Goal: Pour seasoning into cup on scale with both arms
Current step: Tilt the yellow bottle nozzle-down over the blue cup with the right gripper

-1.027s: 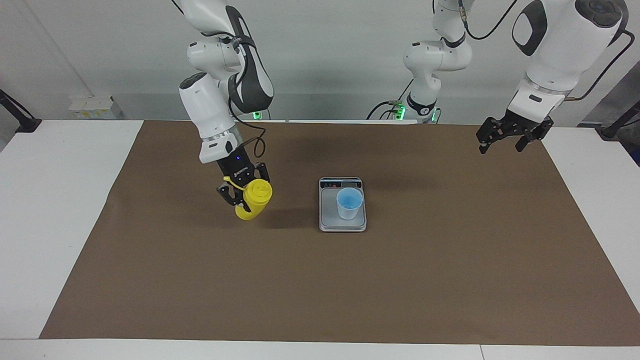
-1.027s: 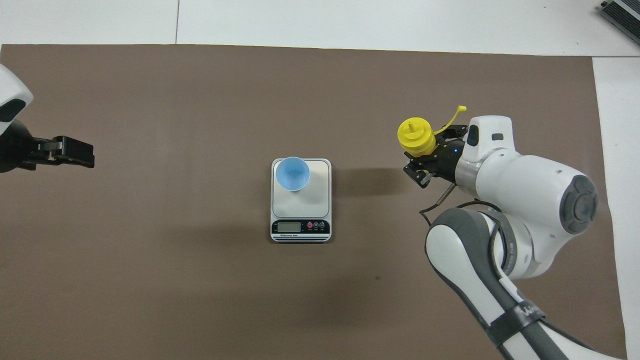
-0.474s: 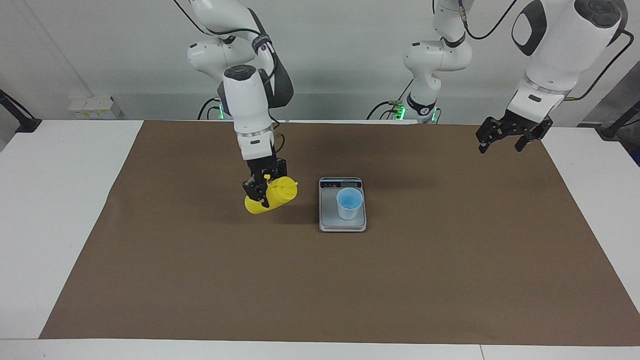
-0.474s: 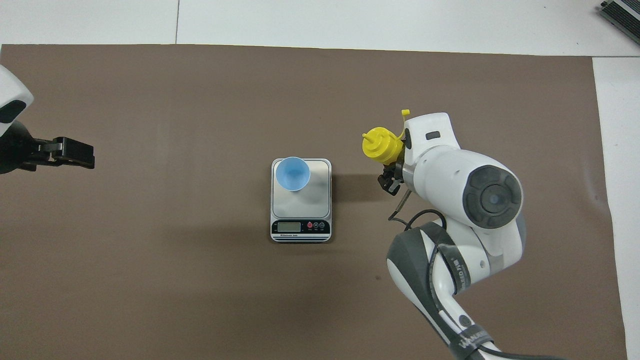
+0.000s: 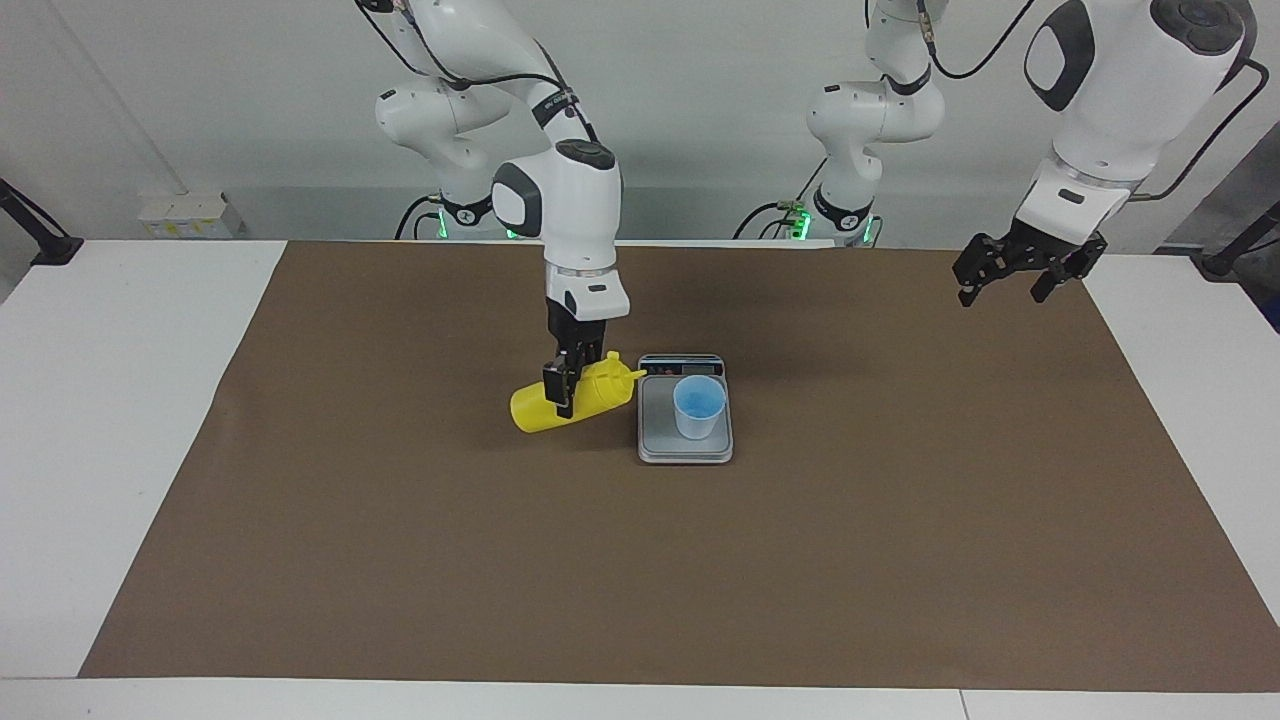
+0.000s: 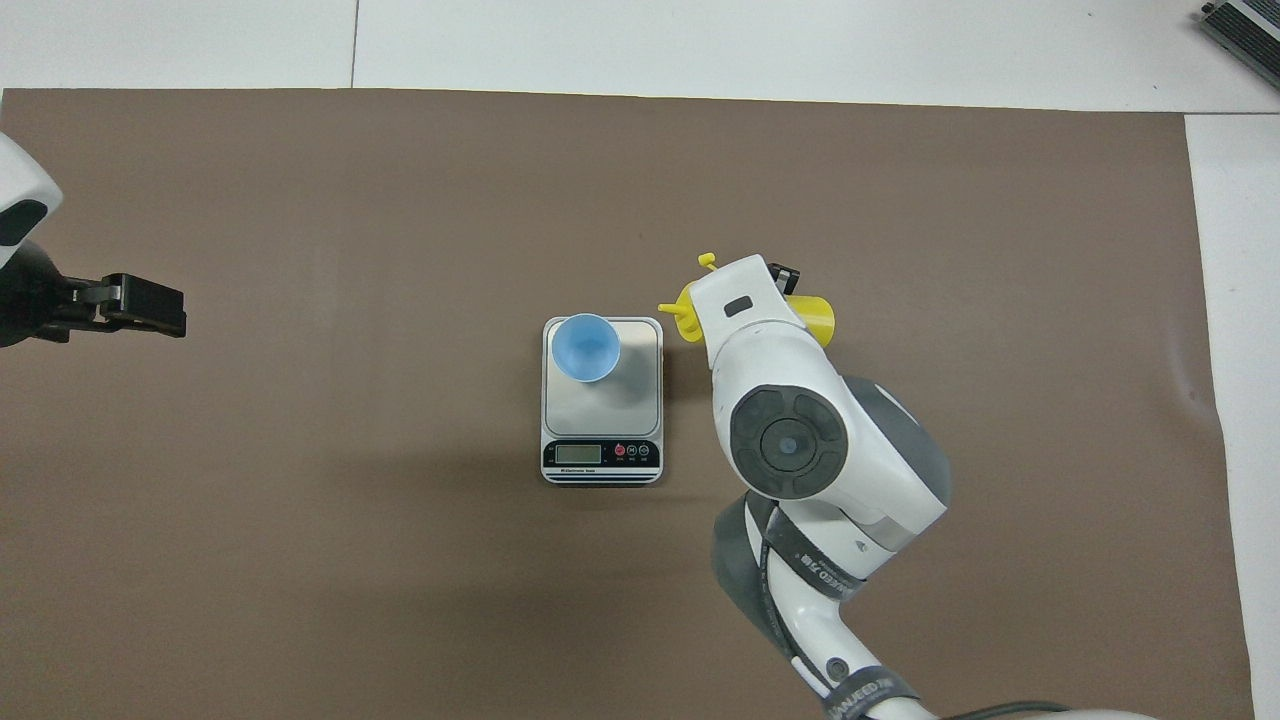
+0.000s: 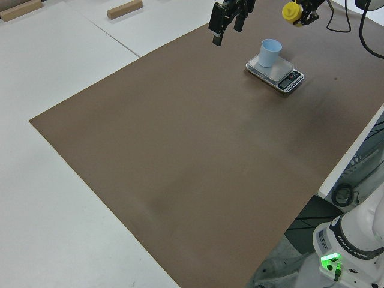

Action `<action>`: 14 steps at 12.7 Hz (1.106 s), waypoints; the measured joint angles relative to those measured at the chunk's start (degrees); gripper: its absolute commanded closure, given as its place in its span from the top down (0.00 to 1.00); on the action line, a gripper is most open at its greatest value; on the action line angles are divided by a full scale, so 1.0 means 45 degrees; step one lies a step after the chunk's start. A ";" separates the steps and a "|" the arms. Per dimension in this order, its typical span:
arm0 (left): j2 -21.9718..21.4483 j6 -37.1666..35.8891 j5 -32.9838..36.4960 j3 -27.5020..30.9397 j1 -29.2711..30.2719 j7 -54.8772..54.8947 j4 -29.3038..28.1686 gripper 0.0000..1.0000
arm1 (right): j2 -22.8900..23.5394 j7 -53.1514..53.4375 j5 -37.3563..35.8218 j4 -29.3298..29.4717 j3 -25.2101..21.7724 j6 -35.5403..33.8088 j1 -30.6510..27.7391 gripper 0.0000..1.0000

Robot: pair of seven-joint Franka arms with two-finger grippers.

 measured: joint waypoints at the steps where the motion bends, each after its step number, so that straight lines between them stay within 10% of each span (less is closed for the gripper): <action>1: 0.0000 0.0000 0.0000 0.0015 0.0010 0.0000 0.0000 1.00 | 0.0026 0.0369 -0.0719 0.0009 0.0000 -0.0056 0.0151 0.04; 14: -0.0002 0.0000 0.0000 -0.0088 0.0006 0.0004 -0.0001 1.00 | 0.1279 0.5071 -0.9133 0.0875 0.0012 -0.3304 0.2654 0.00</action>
